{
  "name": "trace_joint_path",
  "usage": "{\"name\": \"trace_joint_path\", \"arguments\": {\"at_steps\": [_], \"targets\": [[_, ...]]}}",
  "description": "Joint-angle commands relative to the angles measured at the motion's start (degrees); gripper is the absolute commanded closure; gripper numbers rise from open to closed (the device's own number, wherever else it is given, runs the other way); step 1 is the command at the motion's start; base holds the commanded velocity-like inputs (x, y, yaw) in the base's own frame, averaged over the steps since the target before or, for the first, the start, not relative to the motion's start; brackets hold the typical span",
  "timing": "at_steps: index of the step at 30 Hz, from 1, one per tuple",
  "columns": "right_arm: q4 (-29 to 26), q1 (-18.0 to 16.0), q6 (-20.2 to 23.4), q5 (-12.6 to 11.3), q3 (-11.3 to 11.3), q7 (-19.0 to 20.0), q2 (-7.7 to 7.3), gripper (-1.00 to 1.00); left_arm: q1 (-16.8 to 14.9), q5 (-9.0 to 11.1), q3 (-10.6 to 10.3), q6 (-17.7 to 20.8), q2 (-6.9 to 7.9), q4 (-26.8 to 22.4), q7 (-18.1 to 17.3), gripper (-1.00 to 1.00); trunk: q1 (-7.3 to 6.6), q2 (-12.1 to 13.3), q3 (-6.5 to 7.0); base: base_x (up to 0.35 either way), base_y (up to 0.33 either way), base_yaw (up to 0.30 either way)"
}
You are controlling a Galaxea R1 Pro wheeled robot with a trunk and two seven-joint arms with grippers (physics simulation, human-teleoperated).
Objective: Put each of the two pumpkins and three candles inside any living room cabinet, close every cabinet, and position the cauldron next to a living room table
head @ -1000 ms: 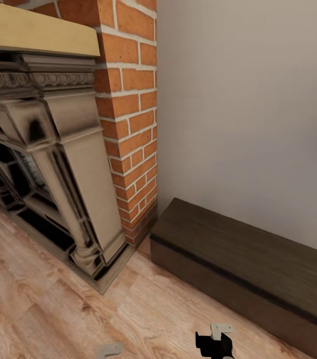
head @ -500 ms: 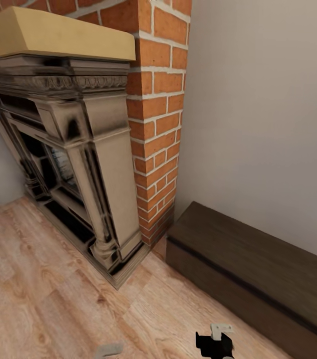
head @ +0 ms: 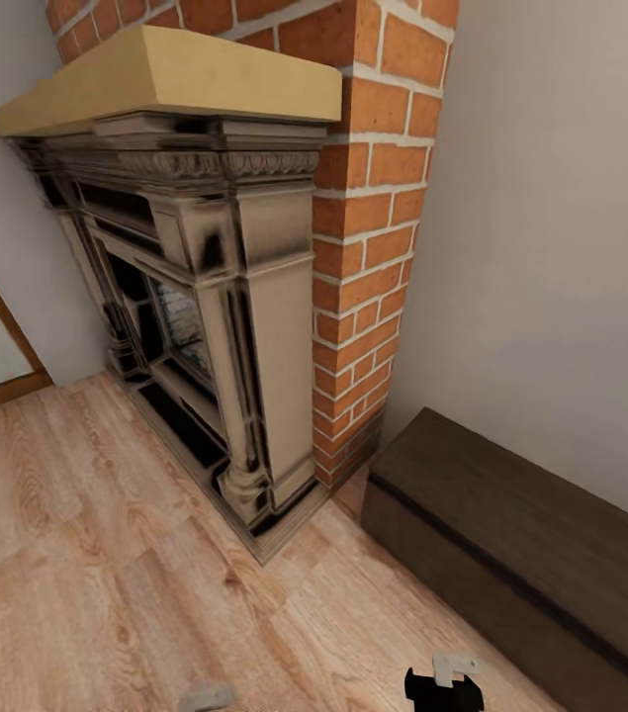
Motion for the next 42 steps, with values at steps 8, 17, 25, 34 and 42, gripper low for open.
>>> {"name": "trace_joint_path", "arguments": {"at_steps": [8, 17, 25, 34, 42], "targets": [[0.06, 1.58, 0.16, 0.01, 0.02, -0.07, 0.14, -1.00, 0.00, 2.06, 2.44, -0.20, 1.14, 3.34, 0.05, -1.00, 0.00, 0.00, 0.53, 0.000, 0.000, 0.128], [-0.28, 2.73, 4.19, 0.52, 0.19, 3.02, 0.05, -1.00, 0.00, 2.20, 2.83, -0.28, 1.11, 3.48, 0.03, -1.00, 0.00, 0.00, 0.61, 0.000, 0.000, 0.007], [-0.50, 2.75, 4.23, 0.29, 0.19, 2.92, 0.16, -1.00, 0.00, 2.19, 2.84, -0.34, 1.04, 3.48, 0.01, -1.00, 0.00, 0.00, 0.61, 0.000, 0.000, 0.196], [-0.46, 2.75, 4.28, 0.26, 0.19, 2.71, 0.16, -1.00, 0.00, 2.20, 2.84, -0.34, 1.07, 3.48, -0.01, -1.00, 0.00, 0.00, 0.61, 0.000, 0.000, 0.285], [-0.44, 2.75, 4.85, 0.43, 0.19, 2.76, 0.16, -1.00, 0.00, 2.12, 2.84, -0.34, 1.03, 3.48, -0.32, -1.00, 0.00, 0.00, 0.61, 0.000, 0.000, 0.287]]}}
